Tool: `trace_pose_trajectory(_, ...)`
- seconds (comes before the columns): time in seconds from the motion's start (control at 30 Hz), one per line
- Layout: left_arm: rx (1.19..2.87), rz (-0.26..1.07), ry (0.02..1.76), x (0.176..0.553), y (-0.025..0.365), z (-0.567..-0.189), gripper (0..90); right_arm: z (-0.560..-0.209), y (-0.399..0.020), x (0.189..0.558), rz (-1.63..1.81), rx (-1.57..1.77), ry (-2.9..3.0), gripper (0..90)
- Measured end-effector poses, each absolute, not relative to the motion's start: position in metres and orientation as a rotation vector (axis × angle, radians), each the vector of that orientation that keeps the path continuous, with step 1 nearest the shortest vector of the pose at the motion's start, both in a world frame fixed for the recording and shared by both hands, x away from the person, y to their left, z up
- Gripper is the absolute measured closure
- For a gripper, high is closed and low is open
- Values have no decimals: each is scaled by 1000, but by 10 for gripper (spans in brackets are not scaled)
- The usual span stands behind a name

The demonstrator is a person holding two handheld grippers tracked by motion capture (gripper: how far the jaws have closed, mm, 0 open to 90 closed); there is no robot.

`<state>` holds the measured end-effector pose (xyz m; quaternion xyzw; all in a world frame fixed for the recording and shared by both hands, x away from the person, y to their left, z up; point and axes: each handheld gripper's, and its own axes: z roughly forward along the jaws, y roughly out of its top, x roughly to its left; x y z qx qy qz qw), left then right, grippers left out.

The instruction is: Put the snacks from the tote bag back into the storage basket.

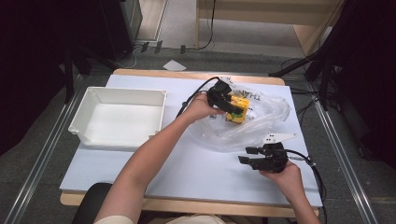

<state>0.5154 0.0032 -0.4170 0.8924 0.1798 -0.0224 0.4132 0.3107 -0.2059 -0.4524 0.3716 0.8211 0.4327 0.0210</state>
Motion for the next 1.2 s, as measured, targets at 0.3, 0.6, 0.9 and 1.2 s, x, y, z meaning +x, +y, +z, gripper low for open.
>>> trace_pose_trajectory(0.3,2265,-37,447,513,3,-416,413,-453,-206,312,1336,1152,2546,453)
trace_pose_trajectory(0.6,2255,-40,445,513,-7,-420,425,-455,-205,312,1330,1151,2557,453)
trace_pose_trajectory(0.9,2280,15,424,510,-7,-418,509,-455,-206,313,1334,1163,2552,454)
trace_pose_trajectory(1.2,2308,30,431,509,-8,-413,522,-455,-207,313,1352,1163,2549,454)
